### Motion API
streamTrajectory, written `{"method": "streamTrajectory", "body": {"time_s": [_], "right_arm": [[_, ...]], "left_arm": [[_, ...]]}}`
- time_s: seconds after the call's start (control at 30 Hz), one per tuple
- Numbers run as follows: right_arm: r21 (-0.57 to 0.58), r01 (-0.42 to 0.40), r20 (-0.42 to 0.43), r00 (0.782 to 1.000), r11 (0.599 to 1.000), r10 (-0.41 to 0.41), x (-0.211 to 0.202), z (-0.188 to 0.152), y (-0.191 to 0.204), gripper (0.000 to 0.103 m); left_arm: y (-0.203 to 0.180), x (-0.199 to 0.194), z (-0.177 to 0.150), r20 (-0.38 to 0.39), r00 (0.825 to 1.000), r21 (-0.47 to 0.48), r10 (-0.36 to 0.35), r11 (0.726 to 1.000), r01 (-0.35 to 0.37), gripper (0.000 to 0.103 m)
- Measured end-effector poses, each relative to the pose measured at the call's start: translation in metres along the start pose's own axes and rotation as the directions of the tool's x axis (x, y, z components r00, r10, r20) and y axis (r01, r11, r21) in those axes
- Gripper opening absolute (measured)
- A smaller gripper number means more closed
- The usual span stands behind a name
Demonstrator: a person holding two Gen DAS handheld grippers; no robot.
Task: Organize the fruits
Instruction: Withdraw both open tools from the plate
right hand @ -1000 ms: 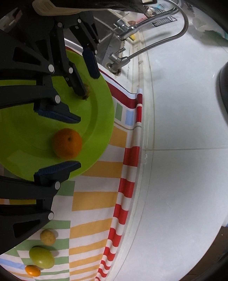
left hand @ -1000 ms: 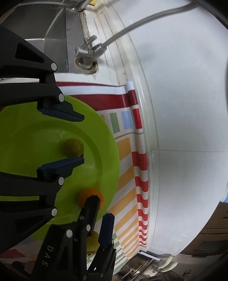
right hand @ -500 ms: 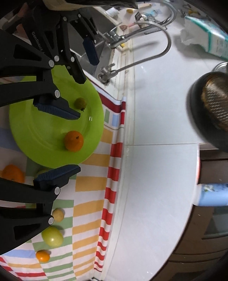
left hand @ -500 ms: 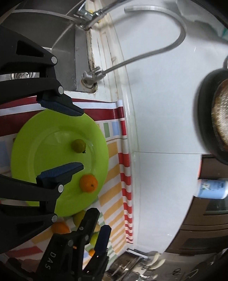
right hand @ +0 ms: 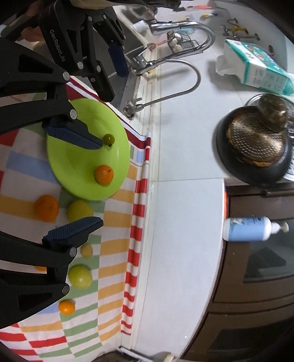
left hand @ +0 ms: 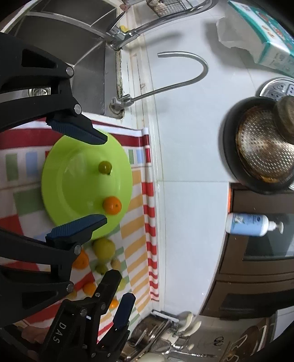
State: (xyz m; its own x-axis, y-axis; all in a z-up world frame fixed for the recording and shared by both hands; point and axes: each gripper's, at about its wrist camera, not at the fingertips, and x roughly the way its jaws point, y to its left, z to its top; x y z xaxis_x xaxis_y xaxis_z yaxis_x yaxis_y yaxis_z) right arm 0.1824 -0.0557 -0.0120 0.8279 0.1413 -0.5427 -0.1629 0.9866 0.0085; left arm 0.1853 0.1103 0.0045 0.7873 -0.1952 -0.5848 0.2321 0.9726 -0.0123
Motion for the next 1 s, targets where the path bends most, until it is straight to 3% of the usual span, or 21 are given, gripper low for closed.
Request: {"method": "streamTrajectory", "body": {"time_s": [0.43,1.0], "right_arm": [[0.017,0.061,0.065,0.996,0.998,-0.062,-0.062,-0.017,-0.048,0.067],[0.026,0.093,0.074,0.993,0.995,-0.095,-0.09,-0.05,-0.089,0.067]], "left_arm": [[-0.059,-0.032,-0.008,0.042,0.999,0.019,-0.022,1.0,0.021,0.074],[-0.11,-0.039,-0.028,0.077,0.997,0.1,-0.016,0.995,0.009,0.08]]}}
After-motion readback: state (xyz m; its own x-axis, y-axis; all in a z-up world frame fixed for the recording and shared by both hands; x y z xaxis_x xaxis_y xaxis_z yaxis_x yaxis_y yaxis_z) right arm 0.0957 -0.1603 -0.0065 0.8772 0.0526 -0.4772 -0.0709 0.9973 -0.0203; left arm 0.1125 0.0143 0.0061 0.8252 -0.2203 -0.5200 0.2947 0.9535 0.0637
